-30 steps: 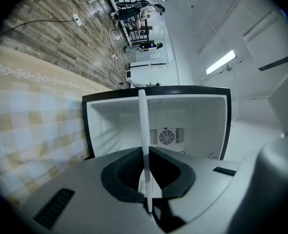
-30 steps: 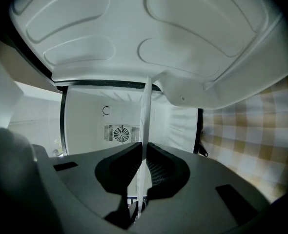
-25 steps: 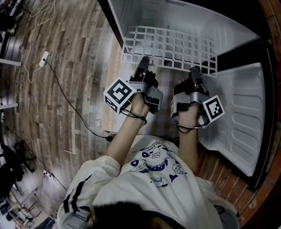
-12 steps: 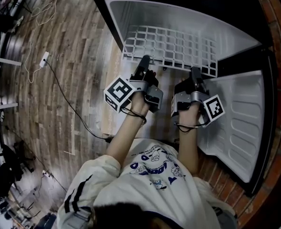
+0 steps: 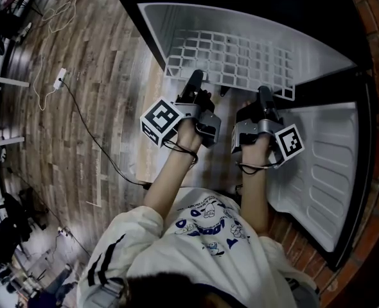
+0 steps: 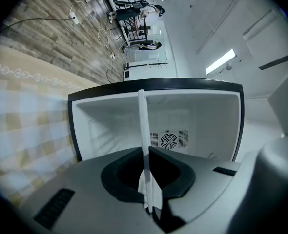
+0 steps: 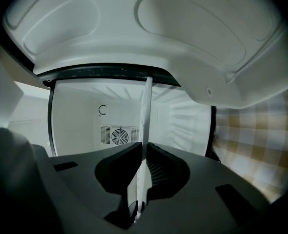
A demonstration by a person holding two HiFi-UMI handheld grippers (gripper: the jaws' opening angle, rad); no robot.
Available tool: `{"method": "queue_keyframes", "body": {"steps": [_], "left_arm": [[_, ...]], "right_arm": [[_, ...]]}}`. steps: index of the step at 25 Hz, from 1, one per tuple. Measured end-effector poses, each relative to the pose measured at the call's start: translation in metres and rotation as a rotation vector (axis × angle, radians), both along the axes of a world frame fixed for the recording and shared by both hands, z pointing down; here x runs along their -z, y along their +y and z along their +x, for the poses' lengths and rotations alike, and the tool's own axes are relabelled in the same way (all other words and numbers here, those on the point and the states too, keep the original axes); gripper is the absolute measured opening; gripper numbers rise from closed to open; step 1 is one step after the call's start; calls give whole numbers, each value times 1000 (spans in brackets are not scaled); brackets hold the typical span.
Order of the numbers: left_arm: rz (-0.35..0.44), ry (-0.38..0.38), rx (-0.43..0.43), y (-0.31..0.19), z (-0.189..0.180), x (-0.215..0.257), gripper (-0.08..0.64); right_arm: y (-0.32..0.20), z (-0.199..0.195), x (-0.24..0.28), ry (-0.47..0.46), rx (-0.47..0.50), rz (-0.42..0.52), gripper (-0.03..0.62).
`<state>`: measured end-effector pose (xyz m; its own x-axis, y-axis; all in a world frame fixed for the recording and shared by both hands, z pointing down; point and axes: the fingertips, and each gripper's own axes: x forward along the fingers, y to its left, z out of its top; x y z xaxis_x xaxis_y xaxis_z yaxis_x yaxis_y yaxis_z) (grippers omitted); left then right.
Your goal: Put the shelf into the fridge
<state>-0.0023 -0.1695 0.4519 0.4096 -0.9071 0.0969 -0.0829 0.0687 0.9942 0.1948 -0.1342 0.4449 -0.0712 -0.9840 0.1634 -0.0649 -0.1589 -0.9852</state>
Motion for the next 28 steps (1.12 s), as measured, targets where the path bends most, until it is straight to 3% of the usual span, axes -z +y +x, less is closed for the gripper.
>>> {"method": "queue_keyframes", "body": {"steps": [2, 8, 28], "left_arm": [[-2, 0, 3, -12, 1, -1, 38], [-31, 0, 23, -118, 11, -4, 38], [-14, -15, 20, -119, 13, -11, 38]], "right_arm": [[-13, 1, -1, 2, 1, -1, 51], [-122, 12, -3, 5, 15, -31, 51], [-122, 13, -10, 14, 3, -2, 51]]}}
